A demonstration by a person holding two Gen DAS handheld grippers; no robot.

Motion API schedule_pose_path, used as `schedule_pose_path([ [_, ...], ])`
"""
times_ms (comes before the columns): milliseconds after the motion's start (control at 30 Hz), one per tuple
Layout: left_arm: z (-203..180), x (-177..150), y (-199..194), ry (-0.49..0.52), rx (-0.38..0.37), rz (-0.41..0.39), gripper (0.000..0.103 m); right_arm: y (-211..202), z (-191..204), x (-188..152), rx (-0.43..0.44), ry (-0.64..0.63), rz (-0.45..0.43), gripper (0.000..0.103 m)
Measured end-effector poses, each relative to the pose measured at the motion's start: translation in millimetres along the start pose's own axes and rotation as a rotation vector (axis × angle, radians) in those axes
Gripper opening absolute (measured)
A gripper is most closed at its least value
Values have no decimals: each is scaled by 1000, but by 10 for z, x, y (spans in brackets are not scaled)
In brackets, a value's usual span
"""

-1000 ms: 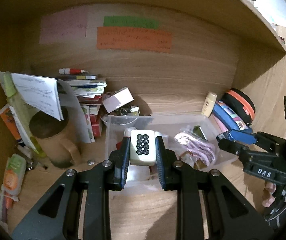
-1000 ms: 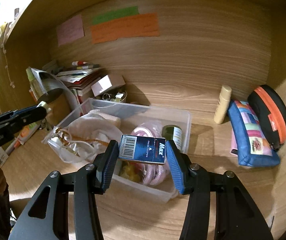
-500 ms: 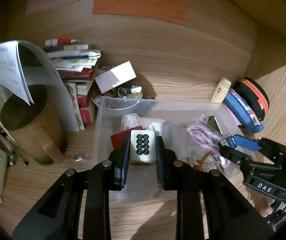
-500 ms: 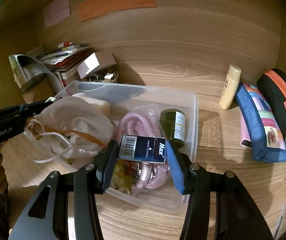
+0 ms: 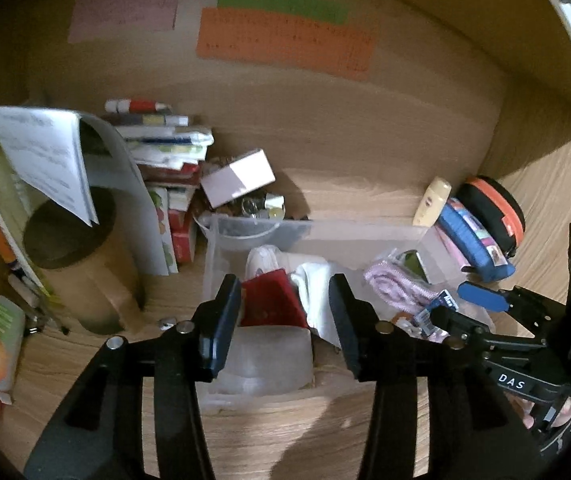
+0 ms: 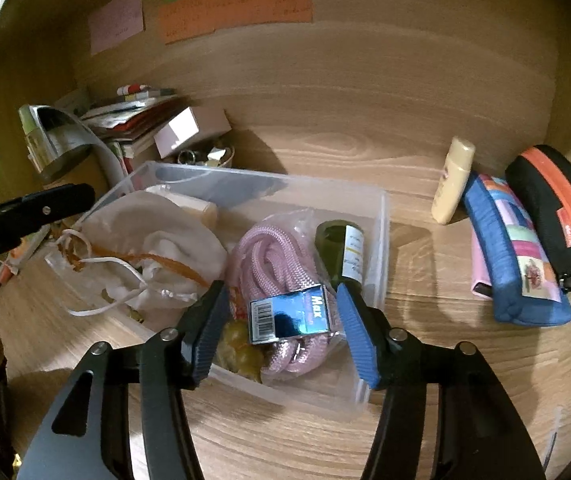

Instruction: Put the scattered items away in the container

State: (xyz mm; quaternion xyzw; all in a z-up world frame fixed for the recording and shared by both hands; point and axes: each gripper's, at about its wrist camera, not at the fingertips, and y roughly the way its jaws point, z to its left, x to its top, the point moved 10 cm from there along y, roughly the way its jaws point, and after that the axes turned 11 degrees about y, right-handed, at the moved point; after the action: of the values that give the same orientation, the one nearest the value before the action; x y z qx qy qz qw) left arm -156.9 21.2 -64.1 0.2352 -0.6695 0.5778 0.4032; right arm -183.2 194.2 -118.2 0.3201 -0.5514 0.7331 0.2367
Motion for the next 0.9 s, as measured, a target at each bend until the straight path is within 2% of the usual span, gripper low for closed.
schedule_pose_path([
  [33,-2,10,-29,0,-1,-7,49,-7,1,2,0,-1,0,52],
  [100,2,28,-122,-3,8,-33,61,-34,-13,-2,-5,0,-3,53],
  [133,0,35,-178,1,19,-50,62,-45,-16,-6,-6,0,-4,53],
  [233,-5,24,-295,30,73,-77,67,-72,-27,-29,-6,3,-1,53],
  [300,-6,-21,-359,49,109,-91,77,-91,-28,-44,-9,-1,-1,53],
  [400,-4,-117,-397,73,148,-87,77,-123,-24,-64,-14,-7,-4,55],
  [567,-69,-249,-396,105,182,-69,78,-222,5,-94,-25,-27,-25,66],
  [633,-66,-294,-431,107,190,-64,79,-271,15,-105,-32,-37,-35,67],
  [733,-64,-341,-443,111,208,-62,88,-326,14,-121,-45,-44,-44,68],
  [900,-89,-462,-444,122,224,-37,93,-387,15,-174,-46,-33,-39,69],
])
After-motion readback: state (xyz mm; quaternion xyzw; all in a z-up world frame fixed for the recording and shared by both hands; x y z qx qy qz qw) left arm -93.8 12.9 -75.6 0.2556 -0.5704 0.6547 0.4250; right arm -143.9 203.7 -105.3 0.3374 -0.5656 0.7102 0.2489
